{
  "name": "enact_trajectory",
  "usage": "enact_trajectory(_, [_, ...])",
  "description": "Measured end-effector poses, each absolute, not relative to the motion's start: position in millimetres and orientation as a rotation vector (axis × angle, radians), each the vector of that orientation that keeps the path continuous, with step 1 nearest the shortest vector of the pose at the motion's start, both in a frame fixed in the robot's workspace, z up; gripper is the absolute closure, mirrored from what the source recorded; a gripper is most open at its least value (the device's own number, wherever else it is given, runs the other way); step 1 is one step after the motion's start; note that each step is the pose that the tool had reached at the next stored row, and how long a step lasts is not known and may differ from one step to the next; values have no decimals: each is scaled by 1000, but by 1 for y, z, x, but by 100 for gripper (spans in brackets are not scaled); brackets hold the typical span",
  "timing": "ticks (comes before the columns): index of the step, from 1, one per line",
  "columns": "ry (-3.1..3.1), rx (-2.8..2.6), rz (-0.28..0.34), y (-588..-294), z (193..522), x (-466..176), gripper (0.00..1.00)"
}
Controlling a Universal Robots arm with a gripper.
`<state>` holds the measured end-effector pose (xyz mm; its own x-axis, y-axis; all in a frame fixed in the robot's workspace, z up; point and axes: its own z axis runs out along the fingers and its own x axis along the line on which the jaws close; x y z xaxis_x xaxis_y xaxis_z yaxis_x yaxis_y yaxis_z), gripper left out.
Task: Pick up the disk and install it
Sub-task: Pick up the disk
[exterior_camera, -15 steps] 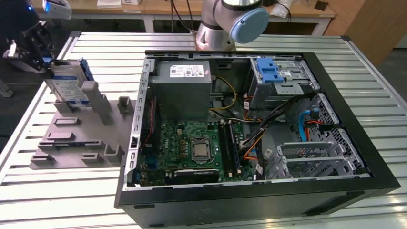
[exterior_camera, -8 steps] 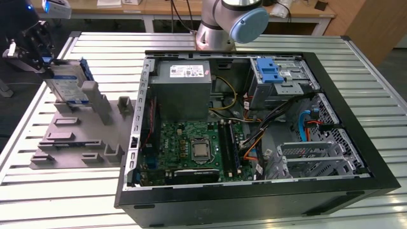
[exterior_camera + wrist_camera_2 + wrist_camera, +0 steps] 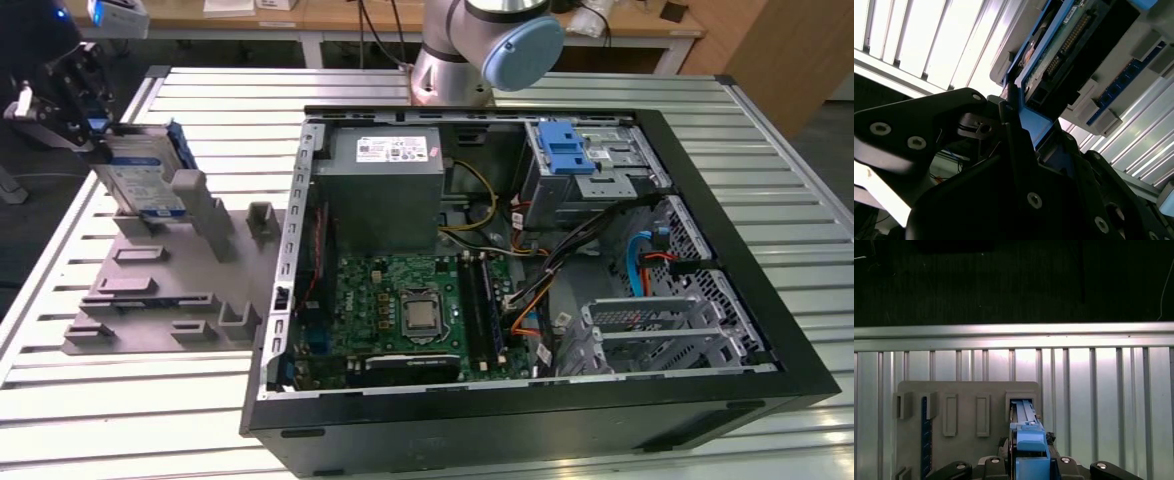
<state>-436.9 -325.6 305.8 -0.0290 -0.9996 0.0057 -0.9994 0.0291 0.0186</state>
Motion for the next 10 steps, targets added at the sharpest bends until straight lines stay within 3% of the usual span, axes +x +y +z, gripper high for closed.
enact_trajectory(10, [-2241, 2177, -15, -326, 308, -437, 64])
